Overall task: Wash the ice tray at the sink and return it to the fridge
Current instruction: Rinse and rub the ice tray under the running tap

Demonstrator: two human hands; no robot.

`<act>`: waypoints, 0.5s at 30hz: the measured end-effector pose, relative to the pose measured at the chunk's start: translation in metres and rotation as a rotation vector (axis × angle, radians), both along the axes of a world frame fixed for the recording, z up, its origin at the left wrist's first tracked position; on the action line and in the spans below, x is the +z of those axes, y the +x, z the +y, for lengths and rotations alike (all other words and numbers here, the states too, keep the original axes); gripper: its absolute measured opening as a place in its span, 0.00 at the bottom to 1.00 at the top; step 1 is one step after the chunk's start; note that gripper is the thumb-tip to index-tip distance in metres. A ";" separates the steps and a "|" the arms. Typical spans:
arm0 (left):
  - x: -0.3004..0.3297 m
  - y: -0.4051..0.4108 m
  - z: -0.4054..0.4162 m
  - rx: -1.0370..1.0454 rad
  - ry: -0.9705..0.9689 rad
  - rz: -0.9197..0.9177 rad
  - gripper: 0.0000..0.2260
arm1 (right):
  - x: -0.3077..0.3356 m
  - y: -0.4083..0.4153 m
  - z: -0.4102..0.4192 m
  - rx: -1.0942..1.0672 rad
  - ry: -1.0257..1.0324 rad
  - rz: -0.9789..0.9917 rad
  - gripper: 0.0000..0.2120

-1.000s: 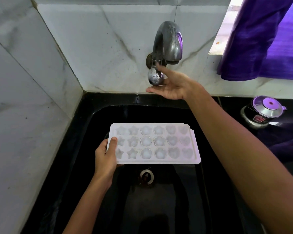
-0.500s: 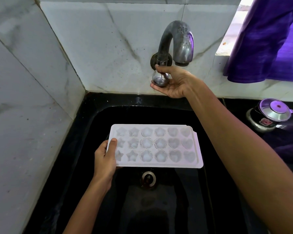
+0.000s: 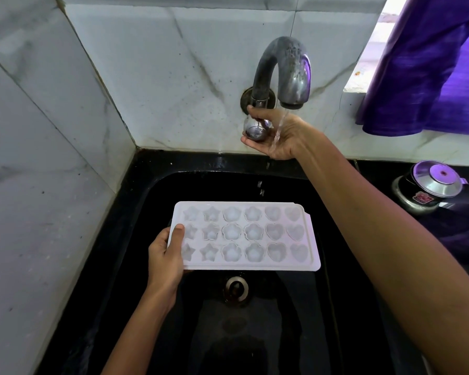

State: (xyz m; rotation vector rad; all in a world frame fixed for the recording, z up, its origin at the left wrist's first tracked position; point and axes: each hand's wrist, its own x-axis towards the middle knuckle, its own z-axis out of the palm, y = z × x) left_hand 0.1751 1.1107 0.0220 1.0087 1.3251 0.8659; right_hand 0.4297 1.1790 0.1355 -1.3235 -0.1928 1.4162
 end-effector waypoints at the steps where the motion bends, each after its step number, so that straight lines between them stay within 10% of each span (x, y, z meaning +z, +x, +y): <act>1: 0.000 0.000 0.000 0.002 0.001 0.000 0.09 | -0.001 0.001 -0.001 0.016 0.000 -0.007 0.12; 7: -0.001 0.000 -0.001 0.011 -0.001 0.008 0.09 | -0.023 0.007 -0.023 0.081 0.035 -0.224 0.30; 15: 0.000 -0.002 -0.001 0.045 -0.005 0.016 0.09 | -0.090 -0.081 -0.151 0.620 -0.031 -1.513 0.36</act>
